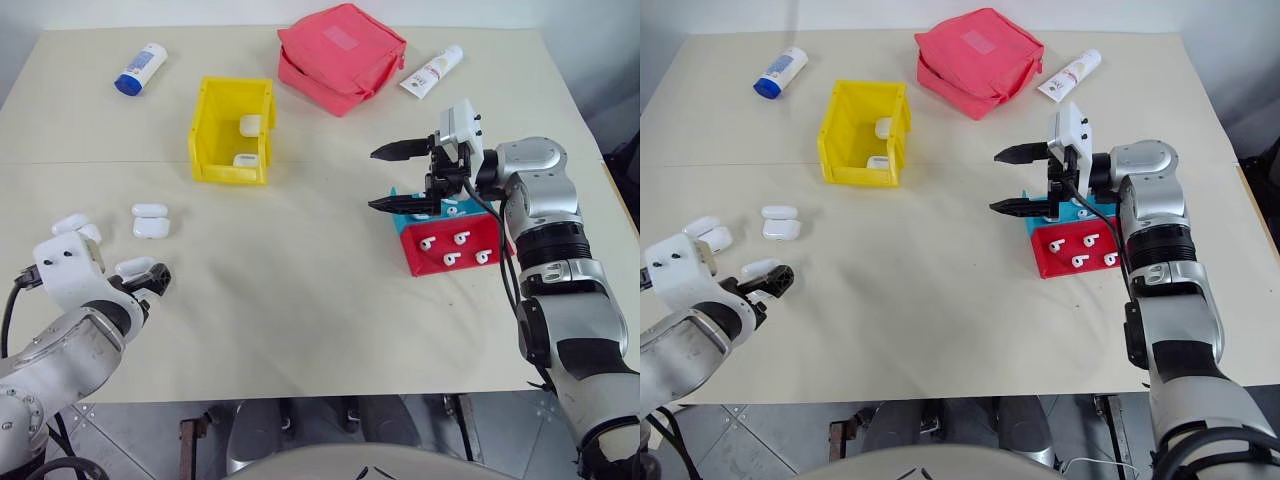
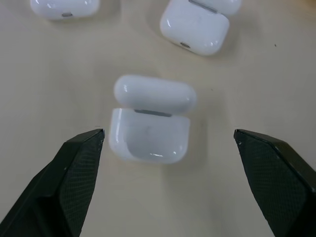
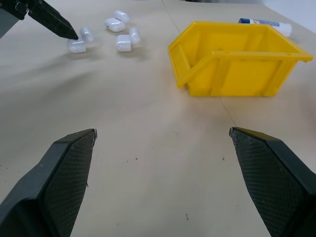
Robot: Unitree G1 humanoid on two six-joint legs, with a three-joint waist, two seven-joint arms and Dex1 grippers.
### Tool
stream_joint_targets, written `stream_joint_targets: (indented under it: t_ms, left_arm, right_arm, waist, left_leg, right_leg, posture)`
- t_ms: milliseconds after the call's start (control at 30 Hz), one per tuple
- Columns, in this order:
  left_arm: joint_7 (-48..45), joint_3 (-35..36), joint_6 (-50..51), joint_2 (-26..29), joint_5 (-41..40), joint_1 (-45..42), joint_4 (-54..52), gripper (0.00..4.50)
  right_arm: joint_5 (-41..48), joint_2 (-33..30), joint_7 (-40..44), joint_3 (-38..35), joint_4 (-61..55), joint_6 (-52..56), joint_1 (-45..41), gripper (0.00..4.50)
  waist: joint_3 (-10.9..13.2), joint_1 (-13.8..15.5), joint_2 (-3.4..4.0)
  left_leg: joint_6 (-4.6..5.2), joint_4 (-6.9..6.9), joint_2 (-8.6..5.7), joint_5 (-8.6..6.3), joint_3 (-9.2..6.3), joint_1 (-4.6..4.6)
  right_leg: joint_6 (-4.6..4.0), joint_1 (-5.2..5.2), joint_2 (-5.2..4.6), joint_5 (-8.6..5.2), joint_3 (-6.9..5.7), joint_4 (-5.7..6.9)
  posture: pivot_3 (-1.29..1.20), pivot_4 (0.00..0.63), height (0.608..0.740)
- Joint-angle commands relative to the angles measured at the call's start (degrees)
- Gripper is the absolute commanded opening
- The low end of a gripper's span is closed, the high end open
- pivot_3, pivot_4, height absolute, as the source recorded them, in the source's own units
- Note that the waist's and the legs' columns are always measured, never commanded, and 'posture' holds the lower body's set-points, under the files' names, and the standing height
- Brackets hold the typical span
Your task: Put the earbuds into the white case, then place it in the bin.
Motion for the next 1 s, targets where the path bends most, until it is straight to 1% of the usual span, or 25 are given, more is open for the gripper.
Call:
stream_joint_targets:
  t_ms: [33, 200, 300, 500, 767, 1000]
  left_arm:
    - [1.88, -1.86, -3.43, 4.26, -3.37, 0.04, 1.41, 4.47]
    - [1.02, -2.06, -5.83, 9.86, -6.3, 1.48, 2.98, 4.47]
    - [-0.62, -1.98, -6.62, 12.04, -7.16, 2.68, 4.32, 4.47]
    - [-5.42, -5.15, -6.21, 13.9, -5.35, 1.45, 7.22, 4.47]
    - [-10.77, -5.26, -4.83, 15.53, -3.13, 1.66, 11.06, 4.47]
    - [-19.27, -4.94, 0.12, 18.81, -0.11, 1.1, 14.36, 4.47]
  right_arm:
    - [0.5, -0.2, 1.21, -0.3, -1.12, -0.1, -1.25, 4.5]
    - [0.55, -0.54, 1.19, -0.37, -1.71, 0.03, -0.72, 4.5]
    - [0.47, -0.62, 1.11, -0.36, -1.71, 0.0, -0.68, 4.5]
    - [0.37, -0.45, 0.64, -0.45, -1.5, -0.18, -0.89, 4.5]
    - [0.2, -0.58, 0.76, -0.37, -1.3, -0.33, -0.7, 4.5]
    - [-0.14, -0.35, 0.62, -0.35, -1.15, -0.33, -0.82, 4.5]
  waist:
    - [0.0, 0.09, 0.0]
    - [0.01, 0.2, 0.02]
    - [0.03, 0.3, 0.04]
    - [0.03, 0.87, 0.05]
    - [0.04, 1.11, 0.06]
    - [0.04, 1.11, 0.07]
  left_leg:
    - [0.0, 0.0, -0.01, 0.0, 0.0, 0.0]
    - [-0.01, -0.01, -0.02, 0.01, -0.01, 0.0]
    - [-0.02, -0.02, -0.02, 0.01, -0.01, -0.01]
    - [-0.02, -0.02, -0.06, 0.01, 0.0, -0.01]
    - [-0.03, -0.02, -0.06, 0.01, 0.0, -0.02]
    - [-0.03, -0.03, -0.06, 0.01, 0.0, -0.02]
  right_leg:
    - [0.0, 0.0, 0.0, 0.0, 0.0, 0.01]
    - [0.0, 0.0, 0.0, 0.0, -0.01, -0.02]
    - [-0.01, 0.0, 0.0, -0.01, -0.01, -0.04]
    - [-0.01, 0.0, 0.0, -0.01, -0.01, -0.04]
    - [-0.01, 0.0, 0.0, -0.01, -0.01, -0.05]
    - [-0.01, 0.0, 0.0, -0.01, -0.02, -0.06]
  posture:
    - [0.0, 0.15, 0.74]
    - [0.0, 0.15, 0.74]
    - [0.0, 0.15, 0.74]
    - [0.0, 0.15, 0.74]
    - [0.0, 0.15, 0.74]
    - [0.0, 0.15, 0.74]
